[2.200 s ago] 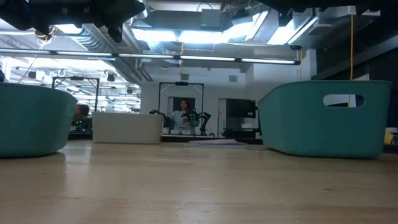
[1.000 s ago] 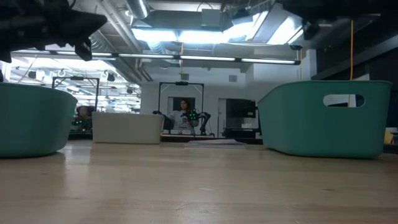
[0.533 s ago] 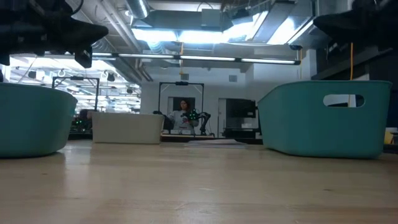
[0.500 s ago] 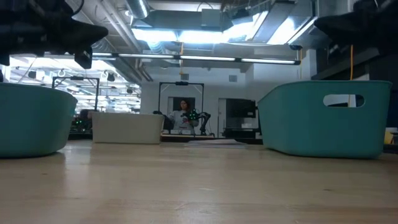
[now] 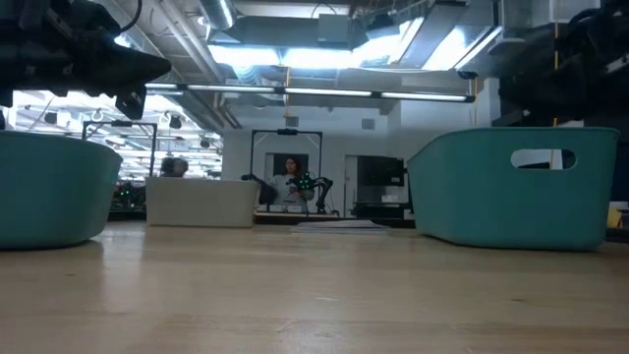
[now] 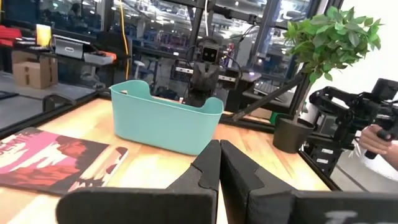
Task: Sort & place blocks by color
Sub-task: Return To Home Position
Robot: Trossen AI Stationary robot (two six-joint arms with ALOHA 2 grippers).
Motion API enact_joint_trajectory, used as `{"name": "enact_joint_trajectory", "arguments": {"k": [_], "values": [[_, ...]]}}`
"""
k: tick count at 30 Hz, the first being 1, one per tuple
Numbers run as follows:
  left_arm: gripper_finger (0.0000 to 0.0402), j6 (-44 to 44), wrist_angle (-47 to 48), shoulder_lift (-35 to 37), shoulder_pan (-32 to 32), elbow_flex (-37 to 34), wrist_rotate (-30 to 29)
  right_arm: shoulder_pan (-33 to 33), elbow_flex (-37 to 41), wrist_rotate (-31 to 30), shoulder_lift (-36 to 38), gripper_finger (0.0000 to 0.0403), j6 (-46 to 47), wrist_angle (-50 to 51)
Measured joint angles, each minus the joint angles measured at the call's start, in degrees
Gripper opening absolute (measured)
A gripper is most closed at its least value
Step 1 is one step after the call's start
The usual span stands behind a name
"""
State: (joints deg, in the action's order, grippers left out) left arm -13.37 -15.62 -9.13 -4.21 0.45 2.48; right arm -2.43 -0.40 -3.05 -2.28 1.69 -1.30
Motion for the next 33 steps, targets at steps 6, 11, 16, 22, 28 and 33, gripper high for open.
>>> {"name": "enact_joint_trajectory", "arguments": {"k": [6, 11, 16, 22, 28, 33], "values": [[0.0000, 0.01, 0.02, 0.00, 0.00, 0.00, -0.02, -0.01, -0.04, 4.22, -1.36, 0.0016, 5.32, 0.37], [0.0000, 0.00, 0.00, -0.02, 0.00, -0.02, -0.04, -0.01, -0.04, 4.21, -1.31, 0.0018, 5.38, 0.26], [0.0000, 0.01, 0.00, -0.02, 0.00, -0.02, -0.02, -0.01, -0.04, 4.20, -1.31, 0.0018, 5.37, 0.26], [0.0000, 0.00, 0.00, -0.02, 0.00, -0.02, -0.04, 0.00, -0.07, 4.20, -1.31, 0.0014, 5.36, 0.24], [0.0000, 0.01, 0.00, -0.02, 0.00, -0.02, -0.04, -0.01, -0.09, 4.18, -1.33, 0.0015, 5.36, 0.26], [0.0000, -0.01, 0.00, -0.02, 0.00, -0.02, -0.04, 0.00, -0.09, 4.18, -1.36, 0.0015, 5.36, 0.24]]}}
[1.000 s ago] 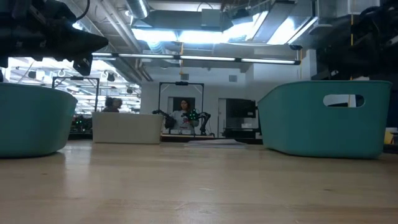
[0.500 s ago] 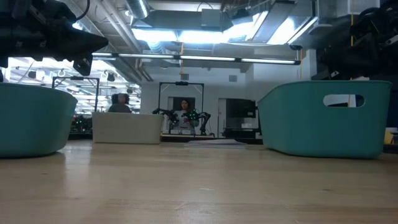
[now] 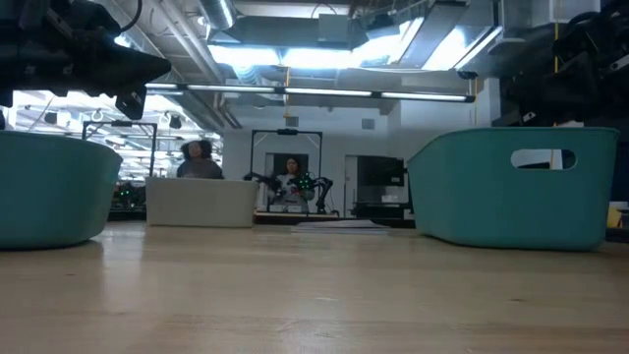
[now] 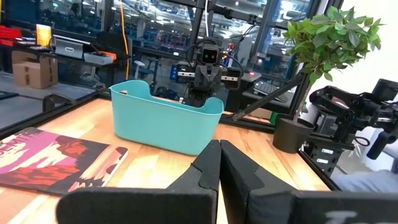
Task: Sort & place blocks by color
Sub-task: Return To Home Position
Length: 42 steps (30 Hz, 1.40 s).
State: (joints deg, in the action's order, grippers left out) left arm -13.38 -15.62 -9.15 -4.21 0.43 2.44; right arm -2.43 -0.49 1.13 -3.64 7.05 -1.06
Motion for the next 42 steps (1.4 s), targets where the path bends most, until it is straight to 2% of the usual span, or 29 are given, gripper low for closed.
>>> {"name": "enact_joint_trajectory", "arguments": {"k": [42], "values": [[0.0000, 0.00, 0.02, 0.00, 0.00, 0.00, -0.02, 0.01, -0.07, -0.04, 0.00, 0.0015, 0.00, 0.00]]}}
